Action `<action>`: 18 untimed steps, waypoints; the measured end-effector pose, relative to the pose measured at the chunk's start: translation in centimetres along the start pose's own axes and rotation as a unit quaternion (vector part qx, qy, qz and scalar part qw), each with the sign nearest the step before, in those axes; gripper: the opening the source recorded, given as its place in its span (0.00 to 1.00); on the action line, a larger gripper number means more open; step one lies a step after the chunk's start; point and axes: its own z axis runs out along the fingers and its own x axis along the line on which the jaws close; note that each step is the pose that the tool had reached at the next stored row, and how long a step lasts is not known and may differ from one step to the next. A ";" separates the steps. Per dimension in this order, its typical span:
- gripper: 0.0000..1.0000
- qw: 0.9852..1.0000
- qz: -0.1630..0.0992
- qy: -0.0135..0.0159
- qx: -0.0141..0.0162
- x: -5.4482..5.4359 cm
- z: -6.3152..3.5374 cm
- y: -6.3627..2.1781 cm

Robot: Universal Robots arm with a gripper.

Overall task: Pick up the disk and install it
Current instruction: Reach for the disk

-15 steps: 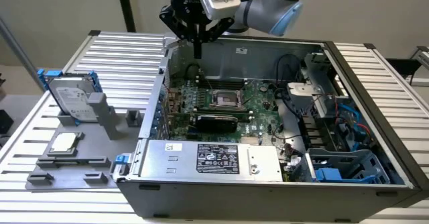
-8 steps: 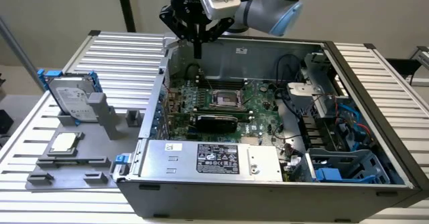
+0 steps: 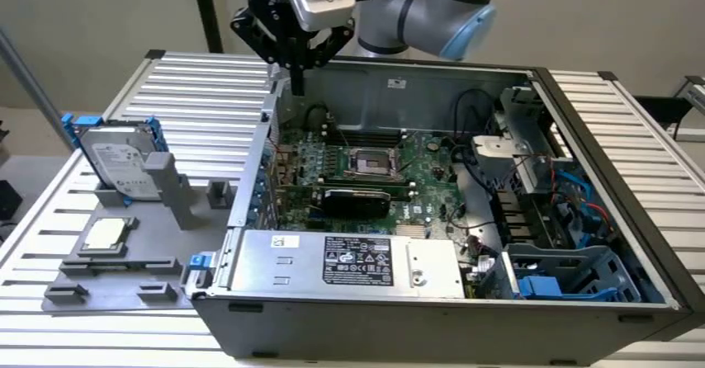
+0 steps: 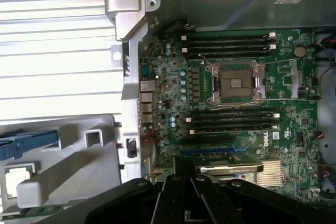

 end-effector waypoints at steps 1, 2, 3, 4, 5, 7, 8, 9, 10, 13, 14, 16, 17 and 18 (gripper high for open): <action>0.11 1.000 0.000 0.000 0.000 0.5 -0.01 -0.03; 0.11 1.000 0.000 0.000 0.000 0.9 -0.02 -0.07; 0.11 1.000 0.000 0.000 0.000 1.4 -0.03 -0.10; 0.11 1.000 0.000 0.000 0.000 1.8 -0.04 -0.13; 0.11 1.000 0.000 0.000 0.000 2.3 -0.05 -0.16; 0.11 1.000 0.000 0.000 0.000 3.2 -0.07 -0.23; 0.11 1.000 0.000 0.000 0.000 3.6 -0.07 -0.26; 0.11 1.000 0.000 0.000 0.000 4.1 -0.08 -0.29; 0.11 1.000 0.000 0.000 0.000 4.5 -0.09 -0.31; 0.11 1.000 0.000 0.000 0.000 5.9 -0.12 -0.39; 0.11 1.000 0.000 0.000 0.000 6.4 -0.13 -0.42; 0.11 1.000 0.000 0.000 0.000 7.3 -0.15 -0.45; 0.11 1.000 0.000 0.000 0.000 7.7 -0.15 -0.47; 0.11 1.000 0.000 0.000 0.000 8.2 -0.16 -0.48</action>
